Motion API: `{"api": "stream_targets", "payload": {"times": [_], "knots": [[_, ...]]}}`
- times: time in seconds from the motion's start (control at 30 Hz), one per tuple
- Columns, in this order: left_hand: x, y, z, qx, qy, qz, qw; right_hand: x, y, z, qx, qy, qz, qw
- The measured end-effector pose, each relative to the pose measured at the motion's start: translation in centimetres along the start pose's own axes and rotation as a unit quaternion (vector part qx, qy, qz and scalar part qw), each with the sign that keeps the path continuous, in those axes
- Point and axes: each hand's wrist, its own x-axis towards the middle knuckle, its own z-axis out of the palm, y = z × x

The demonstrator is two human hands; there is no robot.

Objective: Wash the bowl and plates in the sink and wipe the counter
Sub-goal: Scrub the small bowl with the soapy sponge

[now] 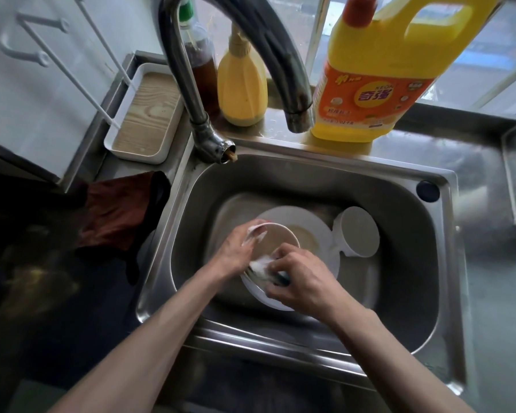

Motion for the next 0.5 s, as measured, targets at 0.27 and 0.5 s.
{"api": "stream_targets", "payload": {"times": [0.27,0.5], "knots": [[0.6,1.5,0.0,0.04,-0.018,-0.043,0.998,-0.4,-0.5,2.1,-0.189,0.196,-0.025,0.962],[0.4,1.6,0.6,0.044,0.059,-0.068,0.995,0.6,-1.8,1.8,0.304,0.077,0.135,0.94]]}}
